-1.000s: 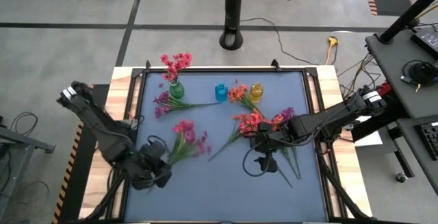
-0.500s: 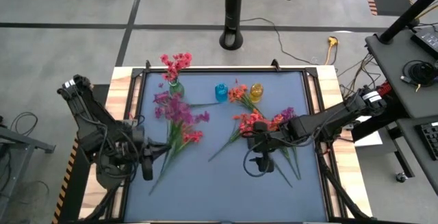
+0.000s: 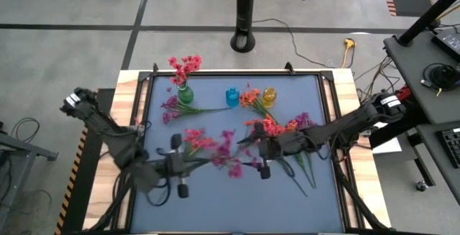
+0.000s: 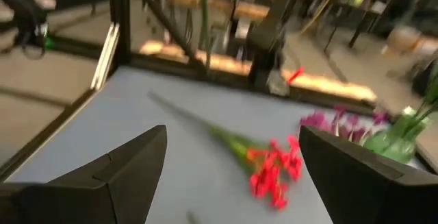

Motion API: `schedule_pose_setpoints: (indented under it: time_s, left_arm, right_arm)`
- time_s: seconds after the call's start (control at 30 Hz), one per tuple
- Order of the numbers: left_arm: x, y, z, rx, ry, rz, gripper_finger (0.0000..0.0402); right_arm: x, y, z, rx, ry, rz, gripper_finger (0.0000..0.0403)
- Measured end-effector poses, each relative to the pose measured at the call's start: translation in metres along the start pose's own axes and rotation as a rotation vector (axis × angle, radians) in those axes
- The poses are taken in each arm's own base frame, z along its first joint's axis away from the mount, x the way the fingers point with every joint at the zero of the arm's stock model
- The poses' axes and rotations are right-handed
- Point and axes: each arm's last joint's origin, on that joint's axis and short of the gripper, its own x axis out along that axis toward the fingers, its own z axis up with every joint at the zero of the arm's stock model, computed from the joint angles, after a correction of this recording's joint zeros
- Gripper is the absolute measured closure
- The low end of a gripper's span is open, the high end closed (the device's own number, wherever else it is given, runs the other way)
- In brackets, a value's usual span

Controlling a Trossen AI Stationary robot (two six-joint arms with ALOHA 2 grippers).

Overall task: Sort flowers into vase by color
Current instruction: Put the bottom left violet flower into the blue vase

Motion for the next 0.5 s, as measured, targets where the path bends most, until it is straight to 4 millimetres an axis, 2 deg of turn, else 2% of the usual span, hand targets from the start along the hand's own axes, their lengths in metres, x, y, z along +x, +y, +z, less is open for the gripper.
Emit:
schedule_pose_setpoints:
  time_s: [0.1, 0.3, 0.5]
  left_arm:
    - [0.019, 0.006, -0.011, 0.002, 0.001, -0.082, 0.0401]
    - [0.035, 0.017, -0.043, 0.004, -0.222, -0.15, 0.0401]
    - [0.048, 0.035, -0.077, -0.104, -0.298, -0.075, 0.0401]
  right_arm:
    - [-0.005, -0.002, -0.014, 0.014, -0.079, -0.028, 0.0078]
    - [-0.014, -0.005, -0.035, 0.087, -0.252, -0.061, 0.0078]
    - [0.001, -0.007, -0.036, 0.086, -0.309, -0.083, 0.0078]
